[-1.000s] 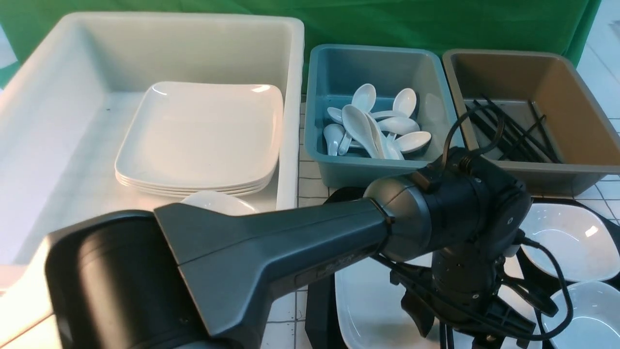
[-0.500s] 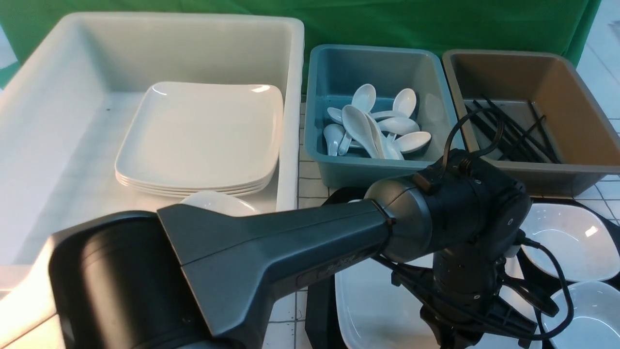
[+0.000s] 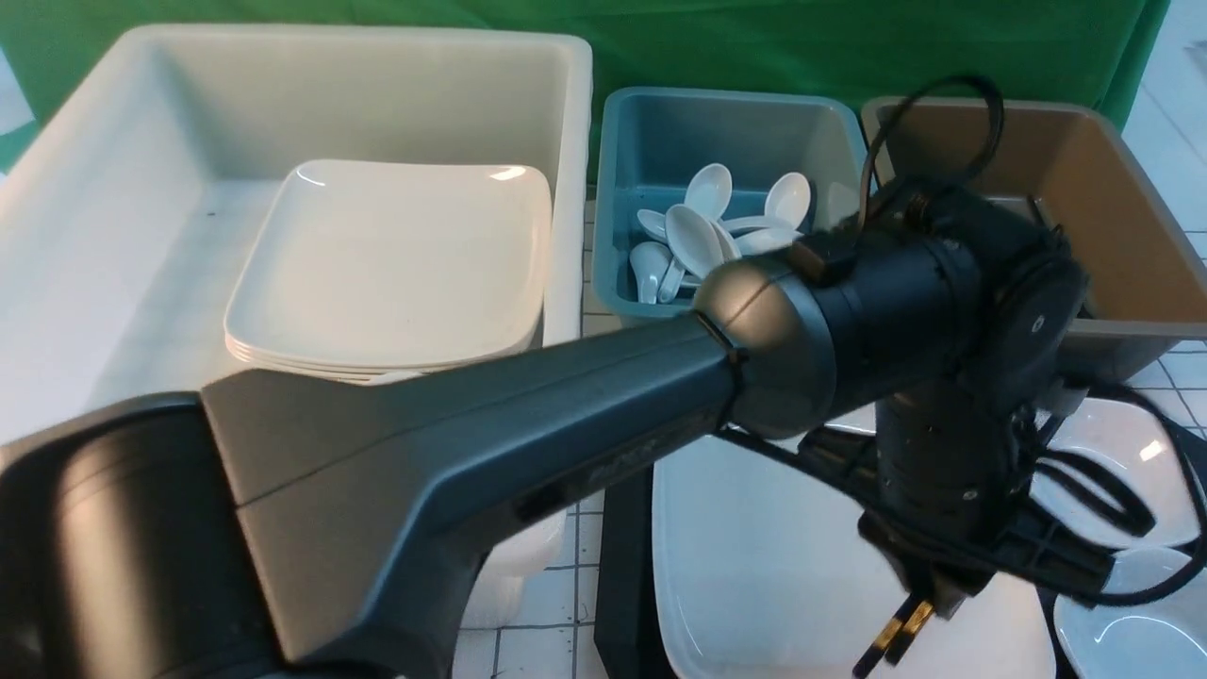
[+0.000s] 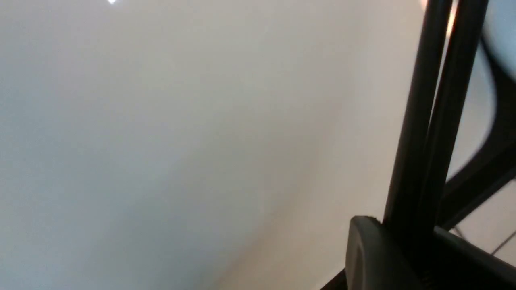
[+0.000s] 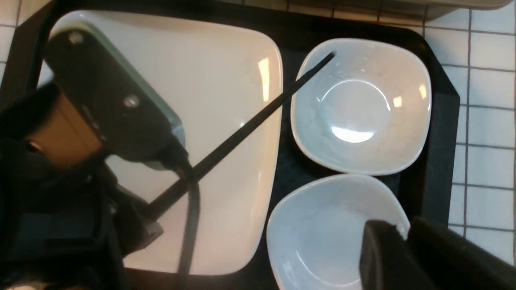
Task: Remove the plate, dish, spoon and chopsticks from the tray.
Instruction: Use the left arm to put the chopsticks into the small storage box on the right
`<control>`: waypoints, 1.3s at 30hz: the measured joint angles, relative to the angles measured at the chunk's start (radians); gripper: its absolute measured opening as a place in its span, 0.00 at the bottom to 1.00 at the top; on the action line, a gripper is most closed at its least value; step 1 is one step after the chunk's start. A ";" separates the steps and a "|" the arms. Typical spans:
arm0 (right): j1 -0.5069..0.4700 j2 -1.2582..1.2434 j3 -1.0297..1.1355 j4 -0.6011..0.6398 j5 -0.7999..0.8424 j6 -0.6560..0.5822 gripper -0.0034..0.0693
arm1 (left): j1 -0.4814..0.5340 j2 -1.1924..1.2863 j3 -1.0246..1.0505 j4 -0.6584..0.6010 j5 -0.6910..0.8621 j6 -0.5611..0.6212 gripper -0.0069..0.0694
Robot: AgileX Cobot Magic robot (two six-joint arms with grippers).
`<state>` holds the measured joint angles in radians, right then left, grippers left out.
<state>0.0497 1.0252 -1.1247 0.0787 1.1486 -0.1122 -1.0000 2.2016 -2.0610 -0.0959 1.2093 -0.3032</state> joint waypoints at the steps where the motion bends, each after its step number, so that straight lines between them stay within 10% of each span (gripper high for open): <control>1: 0.000 -0.010 -0.002 0.000 -0.011 0.000 0.20 | 0.000 -0.006 -0.023 0.010 -0.017 0.005 0.23; 21: 0.000 -0.231 -0.072 0.047 -0.109 0.013 0.20 | 0.169 0.158 -0.148 0.048 -1.170 0.080 0.23; 39: 0.000 -0.239 -0.057 0.083 -0.231 -0.014 0.20 | 0.185 0.356 -0.147 0.045 -1.460 0.079 0.23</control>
<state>0.0497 0.7858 -1.1815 0.1618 0.9177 -0.1266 -0.8149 2.5572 -2.2082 -0.0506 -0.2505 -0.2239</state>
